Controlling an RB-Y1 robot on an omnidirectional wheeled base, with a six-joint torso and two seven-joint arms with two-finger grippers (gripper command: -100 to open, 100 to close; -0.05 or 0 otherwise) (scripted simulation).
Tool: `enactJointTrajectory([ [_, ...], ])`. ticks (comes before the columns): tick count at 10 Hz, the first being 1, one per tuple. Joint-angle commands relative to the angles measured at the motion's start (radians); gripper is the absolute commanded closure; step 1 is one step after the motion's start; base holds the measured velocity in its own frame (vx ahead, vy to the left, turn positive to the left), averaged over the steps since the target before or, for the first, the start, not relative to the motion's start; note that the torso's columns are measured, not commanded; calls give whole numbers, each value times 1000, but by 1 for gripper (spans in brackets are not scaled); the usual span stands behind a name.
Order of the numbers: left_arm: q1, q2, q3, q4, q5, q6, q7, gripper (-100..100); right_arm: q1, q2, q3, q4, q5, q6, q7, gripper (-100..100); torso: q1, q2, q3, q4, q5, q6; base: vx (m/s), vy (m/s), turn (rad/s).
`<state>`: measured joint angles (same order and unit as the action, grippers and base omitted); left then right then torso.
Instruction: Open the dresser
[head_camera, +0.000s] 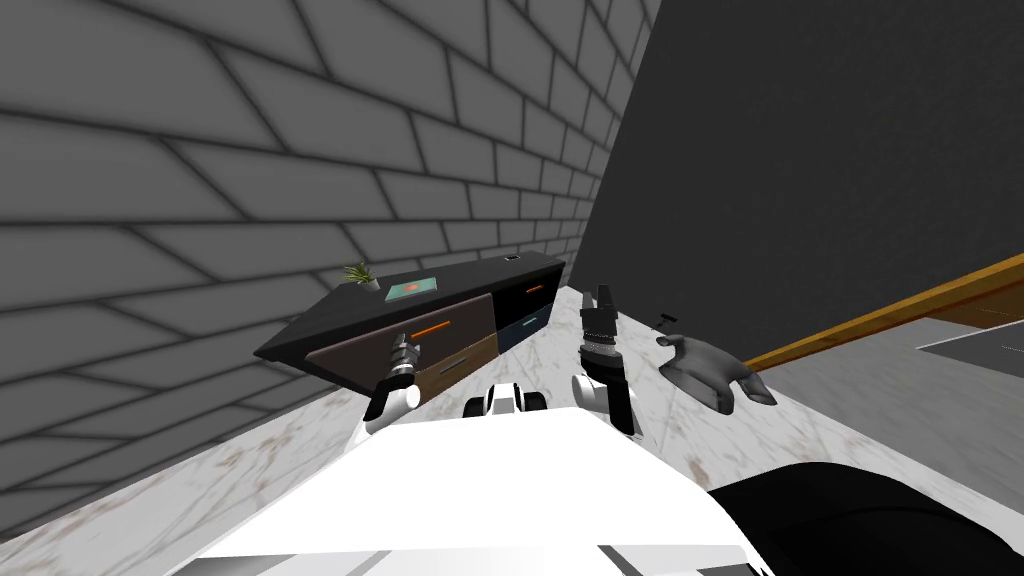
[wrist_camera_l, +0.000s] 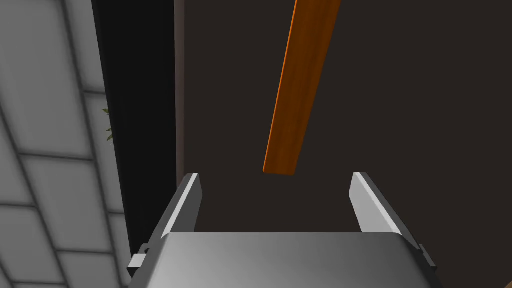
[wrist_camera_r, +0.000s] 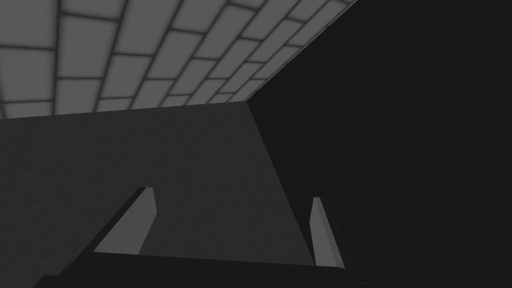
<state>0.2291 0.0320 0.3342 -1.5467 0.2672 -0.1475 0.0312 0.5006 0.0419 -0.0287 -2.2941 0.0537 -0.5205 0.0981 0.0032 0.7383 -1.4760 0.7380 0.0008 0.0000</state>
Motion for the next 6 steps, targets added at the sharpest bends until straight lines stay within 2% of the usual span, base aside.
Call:
enactJointTrajectory([
  [1,0,-2,0,1,0,0,0,-100,0,0,0,0,0,0,0,0,1,3,2,1,0,0,10,-8,-1],
  [2,0,-2,0,1,0,0,0,100,0,0,0,0,0,0,0,0,0,3,2,1,0,0,0,0,0],
  [4,10,-3,-3,-18,1,9,-1,100,0,0,0,0,0,0,0,0,-6,3,2,1,-1,0,-86,-58,10],
  [6,21,-3,-5,-36,3,18,-1,100,-1,0,0,0,0,0,0,0,-6,5,3,1,-2,0,-179,-108,8],
])
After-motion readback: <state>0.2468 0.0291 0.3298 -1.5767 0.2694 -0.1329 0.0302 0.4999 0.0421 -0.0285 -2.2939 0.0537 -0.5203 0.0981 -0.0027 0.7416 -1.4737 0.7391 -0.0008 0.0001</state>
